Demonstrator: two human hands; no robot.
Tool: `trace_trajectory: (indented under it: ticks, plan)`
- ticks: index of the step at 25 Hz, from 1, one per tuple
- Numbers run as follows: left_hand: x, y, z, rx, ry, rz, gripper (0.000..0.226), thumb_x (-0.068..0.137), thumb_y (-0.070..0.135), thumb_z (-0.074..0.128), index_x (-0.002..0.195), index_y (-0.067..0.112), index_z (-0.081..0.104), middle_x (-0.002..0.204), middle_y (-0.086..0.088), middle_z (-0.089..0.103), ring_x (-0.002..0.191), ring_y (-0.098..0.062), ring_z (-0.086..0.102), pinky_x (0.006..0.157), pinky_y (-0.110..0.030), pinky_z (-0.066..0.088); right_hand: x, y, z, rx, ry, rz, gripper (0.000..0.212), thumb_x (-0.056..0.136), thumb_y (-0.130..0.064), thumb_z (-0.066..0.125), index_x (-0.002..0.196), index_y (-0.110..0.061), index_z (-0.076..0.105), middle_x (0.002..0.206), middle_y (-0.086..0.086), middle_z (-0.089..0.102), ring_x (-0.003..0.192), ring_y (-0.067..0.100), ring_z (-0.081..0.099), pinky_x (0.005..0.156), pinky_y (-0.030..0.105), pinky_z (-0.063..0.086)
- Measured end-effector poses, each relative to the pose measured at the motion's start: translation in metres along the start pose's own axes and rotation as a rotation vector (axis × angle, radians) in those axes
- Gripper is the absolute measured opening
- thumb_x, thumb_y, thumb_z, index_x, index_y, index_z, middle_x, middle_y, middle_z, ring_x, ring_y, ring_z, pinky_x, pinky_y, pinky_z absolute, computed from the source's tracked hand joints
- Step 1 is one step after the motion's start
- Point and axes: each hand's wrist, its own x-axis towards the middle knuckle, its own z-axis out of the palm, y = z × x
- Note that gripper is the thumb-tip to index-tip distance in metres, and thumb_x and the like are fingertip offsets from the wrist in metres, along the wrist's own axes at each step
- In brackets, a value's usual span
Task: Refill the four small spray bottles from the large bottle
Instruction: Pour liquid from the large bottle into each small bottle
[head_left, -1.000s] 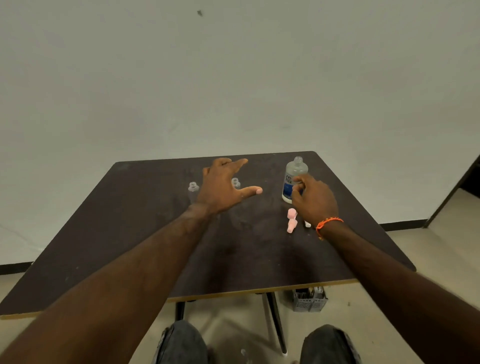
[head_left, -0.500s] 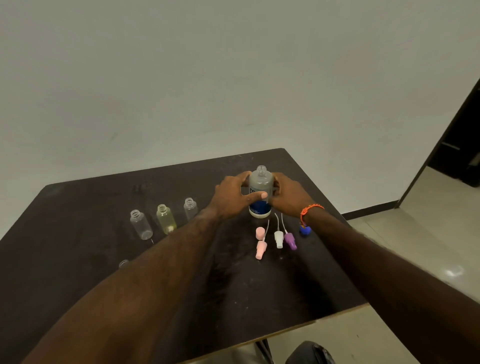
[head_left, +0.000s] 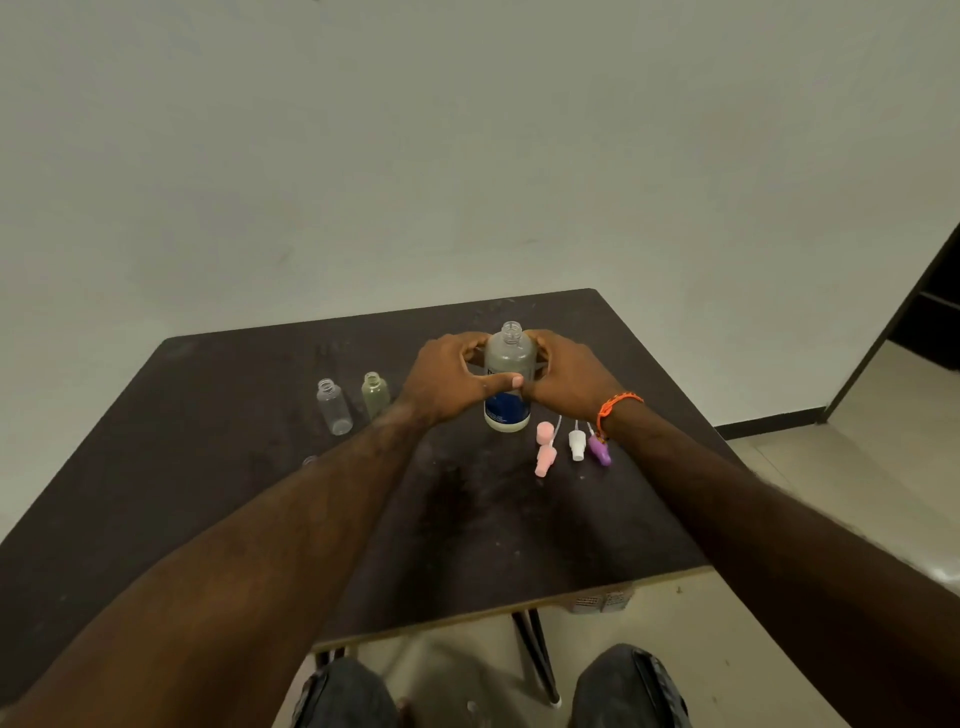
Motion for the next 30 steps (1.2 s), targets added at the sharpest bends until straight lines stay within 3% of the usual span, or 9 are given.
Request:
trace_trajectory:
  ticks: [5,13,21,25,27,30]
  plan:
    - [-0.064,-0.002,-0.034,0.046,0.013,-0.023,0.07,0.071,0.068,0.082,0.121,0.02,0.072,0.112,0.007,0.076,0.098,-0.008,0.071,0.088,-0.037,0.062,-0.038,-0.038,0.03,0.033,-0.06,-0.042,0.067,0.076,-0.028,0.083,0.135,-0.019,0.053,0.127,0.002,0.066,0.11,0.018,0.064,0.097,0.035,0.053]
    - [-0.126,-0.016,-0.045,0.034,0.038,-0.08,0.07,0.071,0.062,0.087,0.122,0.018,0.068,0.114,0.003,0.074,0.101,-0.009,0.07,0.091,-0.039,0.061,-0.072,-0.056,0.07,0.042,-0.087,-0.084,0.063,0.075,-0.028,0.083,0.131,-0.019,0.056,0.122,0.002,0.067,0.104,0.017,0.065,0.095,0.039,0.055]
    - [-0.134,-0.019,-0.056,0.007,0.014,-0.126,0.083,0.062,0.073,0.087,0.125,0.023,0.066,0.117,0.008,0.074,0.105,-0.003,0.07,0.094,-0.036,0.061,-0.081,-0.045,0.083,0.111,-0.118,-0.079,0.08,0.08,-0.024,0.082,0.147,-0.021,0.038,0.141,0.002,0.054,0.123,0.019,0.054,0.1,0.031,0.046]
    - [-0.147,-0.038,-0.087,0.177,0.188,-0.101,0.064,0.07,0.073,0.081,0.116,0.029,0.072,0.11,0.018,0.071,0.11,-0.002,0.063,0.109,-0.047,0.046,-0.083,-0.046,0.095,0.184,-0.097,-0.039,0.085,0.078,-0.033,0.083,0.147,-0.028,0.033,0.136,-0.01,0.052,0.119,0.011,0.053,0.099,0.029,0.048]
    - [-0.16,-0.046,-0.1,0.189,0.258,-0.112,0.067,0.071,0.074,0.078,0.121,0.03,0.069,0.121,0.018,0.065,0.121,-0.009,0.058,0.113,-0.048,0.039,-0.083,-0.044,0.1,0.208,-0.073,-0.022,0.085,0.078,-0.036,0.083,0.147,-0.028,0.034,0.136,-0.009,0.054,0.12,0.012,0.055,0.102,0.034,0.049]
    - [-0.179,-0.06,-0.105,0.221,0.263,-0.283,0.095,0.064,0.086,0.072,0.141,0.032,0.056,0.143,0.009,0.059,0.134,-0.016,0.051,0.115,-0.051,0.037,-0.082,-0.042,0.104,0.23,-0.073,0.0,0.084,0.08,-0.035,0.082,0.148,-0.026,0.033,0.141,-0.005,0.053,0.124,0.015,0.054,0.104,0.037,0.049]
